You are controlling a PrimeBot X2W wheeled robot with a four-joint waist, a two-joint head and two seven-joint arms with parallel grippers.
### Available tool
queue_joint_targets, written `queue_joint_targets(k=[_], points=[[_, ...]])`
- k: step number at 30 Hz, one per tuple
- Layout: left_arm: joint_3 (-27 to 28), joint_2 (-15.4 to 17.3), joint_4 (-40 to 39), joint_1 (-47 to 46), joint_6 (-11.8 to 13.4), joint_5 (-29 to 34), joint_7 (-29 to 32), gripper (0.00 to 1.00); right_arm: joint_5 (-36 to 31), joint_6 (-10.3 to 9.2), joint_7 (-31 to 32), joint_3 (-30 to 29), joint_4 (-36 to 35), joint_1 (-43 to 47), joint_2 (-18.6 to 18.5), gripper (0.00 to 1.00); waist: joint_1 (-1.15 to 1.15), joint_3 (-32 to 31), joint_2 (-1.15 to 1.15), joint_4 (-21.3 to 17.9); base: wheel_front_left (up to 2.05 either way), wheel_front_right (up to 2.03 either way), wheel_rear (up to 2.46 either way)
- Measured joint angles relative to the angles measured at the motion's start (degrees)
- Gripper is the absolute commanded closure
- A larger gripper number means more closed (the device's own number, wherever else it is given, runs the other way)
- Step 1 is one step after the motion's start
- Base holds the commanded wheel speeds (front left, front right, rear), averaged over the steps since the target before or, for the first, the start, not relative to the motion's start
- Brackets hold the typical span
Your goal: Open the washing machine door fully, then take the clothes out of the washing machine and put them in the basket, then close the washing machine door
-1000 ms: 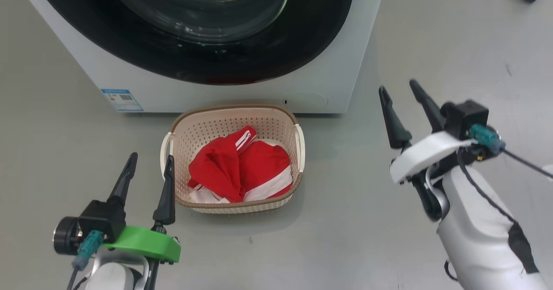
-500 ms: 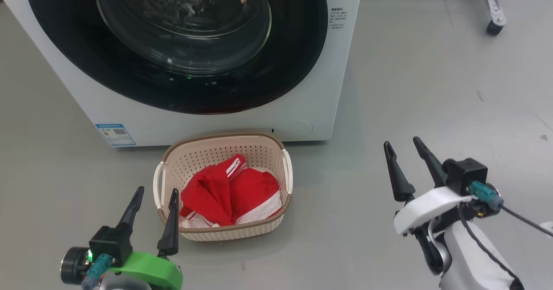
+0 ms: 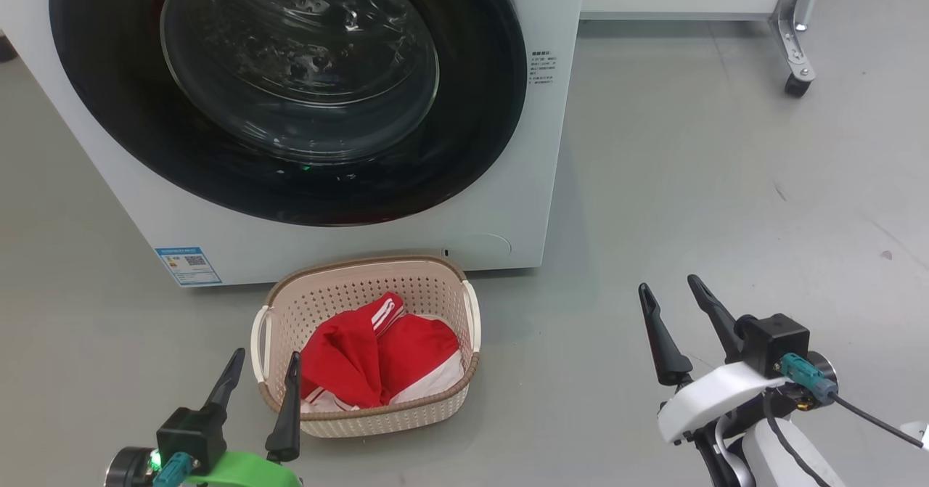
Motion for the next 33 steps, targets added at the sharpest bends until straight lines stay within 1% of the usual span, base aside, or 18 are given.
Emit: queue_joint_targets(k=[2,14,15,33], points=[[-0.05,0.03,0.00,0.03,0.00,0.00,0.02,0.00,-0.08,-0.41,0.00,-0.04,-0.51,0.78,0.02,0.00,0.00,-0.30,0.00,-0.16,0.00,0.00,0.00],[-0.14,0.04,-0.03,0.88,0.01,0.00,0.51,0.00,-0.94,-0.53,0.00,-0.13,-2.74,3.58,0.03,0.00,0.00,-1.06,0.00,-0.70,0.00,0.00,0.00],[-0.15,0.04,-0.05,0.88,0.01,0.00,0.51,0.00,-0.97,-0.92,0.00,-0.13,-2.88,3.83,0.03,0.00,0.00,-1.11,0.00,-0.74,0.00,0.00,0.00],[-0.33,0.09,-0.81,0.92,0.16,0.42,0.53,0.00,-1.43,-0.93,0.00,-0.26,-4.95,5.86,0.03,0.00,0.00,-1.27,0.00,-1.11,0.00,0.00,0.00]])
